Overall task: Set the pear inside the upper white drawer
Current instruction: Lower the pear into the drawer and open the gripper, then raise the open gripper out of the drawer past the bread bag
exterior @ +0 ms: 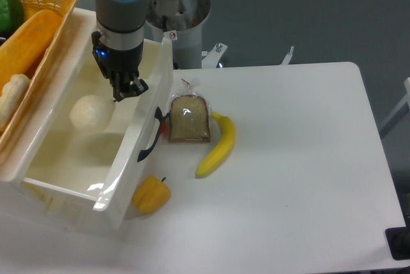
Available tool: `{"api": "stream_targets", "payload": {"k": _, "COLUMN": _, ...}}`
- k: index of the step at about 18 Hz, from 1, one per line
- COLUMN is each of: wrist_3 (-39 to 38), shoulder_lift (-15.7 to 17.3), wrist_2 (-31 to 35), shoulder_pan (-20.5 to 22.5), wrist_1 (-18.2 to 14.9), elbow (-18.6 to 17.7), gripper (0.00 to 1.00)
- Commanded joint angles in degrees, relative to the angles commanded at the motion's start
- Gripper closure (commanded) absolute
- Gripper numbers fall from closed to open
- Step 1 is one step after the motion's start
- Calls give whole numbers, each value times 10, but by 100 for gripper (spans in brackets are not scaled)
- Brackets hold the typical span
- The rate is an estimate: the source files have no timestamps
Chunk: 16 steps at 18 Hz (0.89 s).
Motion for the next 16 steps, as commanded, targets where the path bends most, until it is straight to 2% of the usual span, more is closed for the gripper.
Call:
{"api": "stream_targets", "payload": {"k": 6, "wrist_3": 1, "shoulder_lift": -5, "wrist_2": 0, "shoulder_pan": -8, "wrist_1": -1, "elbow": -1, "gripper": 83}}
{"api": "stream_targets", "payload": {"k": 9, "wrist_3": 4, "shoulder_lift": -8, "wrist_2": 0, "shoulder_pan": -8, "wrist_1": -1, "elbow": -1, "gripper": 71}}
{"api": "stream_targets", "payload": {"k": 12, "wrist_3": 5, "shoulder_lift": -11, "wrist_2": -2, "shoulder_pan": -9, "wrist_1": -2, "elbow": 0, "gripper": 65}}
{"api": "stream_targets", "payload": {"k": 14, "wrist_3": 3, "shoulder_lift": -9, "wrist_2": -5, "shoulder_pan": -8, "wrist_1": -3, "elbow": 3, "gripper": 51}}
{"api": "stream_targets", "payload": {"k": 16, "wrist_3": -1, "shoulder_lift": -6, "wrist_2": -17, "shoulder_pan": -7, "wrist_1": -3, "elbow": 7, "gripper": 42}}
